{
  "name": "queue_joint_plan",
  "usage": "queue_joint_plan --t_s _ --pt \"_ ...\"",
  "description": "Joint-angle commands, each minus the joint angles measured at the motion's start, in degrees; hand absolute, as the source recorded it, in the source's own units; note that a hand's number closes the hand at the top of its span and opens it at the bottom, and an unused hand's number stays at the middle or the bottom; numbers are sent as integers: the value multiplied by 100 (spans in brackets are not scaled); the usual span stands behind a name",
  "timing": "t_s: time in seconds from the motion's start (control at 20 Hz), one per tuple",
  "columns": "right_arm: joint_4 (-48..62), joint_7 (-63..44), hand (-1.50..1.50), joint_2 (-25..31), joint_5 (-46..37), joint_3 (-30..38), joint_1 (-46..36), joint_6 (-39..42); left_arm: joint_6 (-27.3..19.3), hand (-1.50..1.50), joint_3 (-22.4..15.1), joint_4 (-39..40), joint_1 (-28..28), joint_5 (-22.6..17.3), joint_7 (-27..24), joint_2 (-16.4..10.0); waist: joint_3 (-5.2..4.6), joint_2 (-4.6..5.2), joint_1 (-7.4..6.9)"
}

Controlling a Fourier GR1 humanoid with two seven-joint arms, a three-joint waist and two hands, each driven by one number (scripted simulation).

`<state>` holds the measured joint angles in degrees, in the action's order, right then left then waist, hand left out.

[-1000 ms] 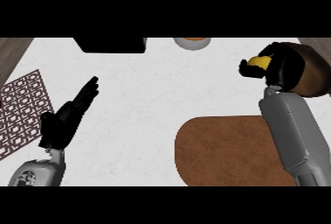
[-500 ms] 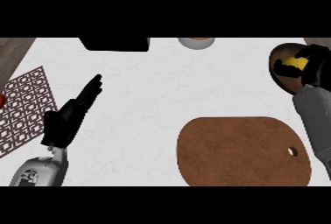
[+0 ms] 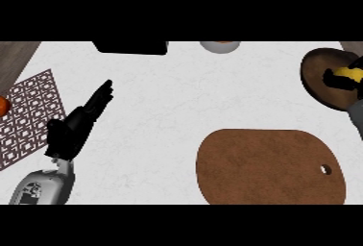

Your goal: Pick the lemon from the cutting board and place it in the pan

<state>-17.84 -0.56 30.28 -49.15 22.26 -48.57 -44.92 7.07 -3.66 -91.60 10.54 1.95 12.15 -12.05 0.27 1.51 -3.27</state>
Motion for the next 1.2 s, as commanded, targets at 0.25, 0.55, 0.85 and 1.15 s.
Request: queue_joint_plan --t_s 0.25,0.55,0.85,1.15 --pt "1164 -582 -150 554 220 368 -193 876 -20 0 -88 160 146 102 -157 118 -4 100 -143" --pt "1054 141 -150 835 604 699 -9 1431 -90 0 -173 -99 44 115 53 208 37 87 -179" --pt "618 924 -150 654 1439 1475 -172 1371 -54 0 -70 40 229 110 -46 139 58 124 -144" --pt "347 1943 -150 622 2503 2441 47 1784 27 0 -3 -45 -83 -24 -116 106 53 73 -108"
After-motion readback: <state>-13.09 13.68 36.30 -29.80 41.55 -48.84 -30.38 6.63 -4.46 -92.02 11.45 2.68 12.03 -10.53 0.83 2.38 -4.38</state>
